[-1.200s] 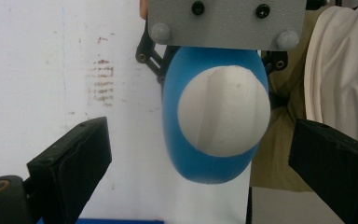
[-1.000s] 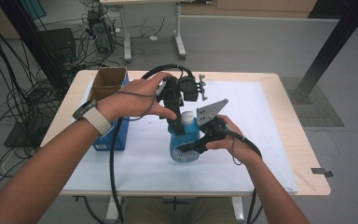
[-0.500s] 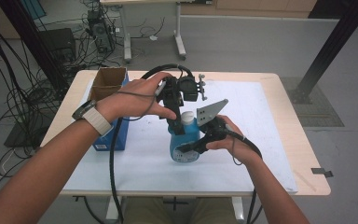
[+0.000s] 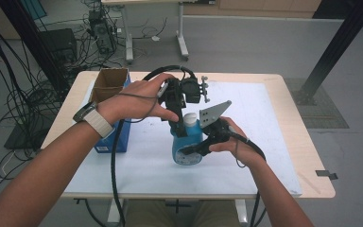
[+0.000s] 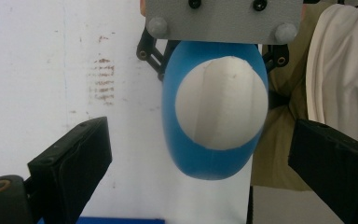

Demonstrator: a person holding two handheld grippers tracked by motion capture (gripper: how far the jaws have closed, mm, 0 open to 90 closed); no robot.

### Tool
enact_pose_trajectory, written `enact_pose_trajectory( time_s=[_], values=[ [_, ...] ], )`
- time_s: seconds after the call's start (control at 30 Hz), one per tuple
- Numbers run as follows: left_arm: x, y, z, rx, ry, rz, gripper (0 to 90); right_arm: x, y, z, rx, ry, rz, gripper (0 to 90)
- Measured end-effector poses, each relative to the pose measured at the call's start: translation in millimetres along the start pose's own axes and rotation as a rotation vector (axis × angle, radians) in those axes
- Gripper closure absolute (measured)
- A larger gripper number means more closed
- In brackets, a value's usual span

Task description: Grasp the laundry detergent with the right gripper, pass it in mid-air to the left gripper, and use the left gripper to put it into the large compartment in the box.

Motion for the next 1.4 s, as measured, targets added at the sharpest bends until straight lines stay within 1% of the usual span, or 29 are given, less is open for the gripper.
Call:
enact_pose_trajectory(
  time_s=[0.13, 0.57, 0.9, 1.4],
  values=[
    [0.0, 0.2, 0.5, 0.002, -0.003, 0.005, 6.4, -0.3, 0.8, -0.5, 0.005, 0.000, -0.003, 43.8],
    [-0.9, 0.6, -0.2, 0.000, -0.004, -0.004, 6.5, 0.3, 1.1, -0.3, 0.007, -0.003, 0.002, 43.8],
    [-1.1, 1.0, -0.3, 0.008, -0.006, -0.006, 6.5, 0.7, 0.8, -0.2, 0.008, -0.003, 0.002, 43.8],
    [-0.8, 1.0, -0.8, 0.009, -0.007, -0.003, 6.7, 0.7, 1.2, -0.2, 0.010, -0.005, 0.004, 43.8]
  ],
)
Point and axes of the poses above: each handheld gripper's, and its own axes: x roughly forward along the jaws, y roughly out of its underside, z roughly to its left, the point moved 3 cm from there along x, roughly forward along the jaws, and after that the axes turned 15 degrees about -z, right-handed, at the moved point
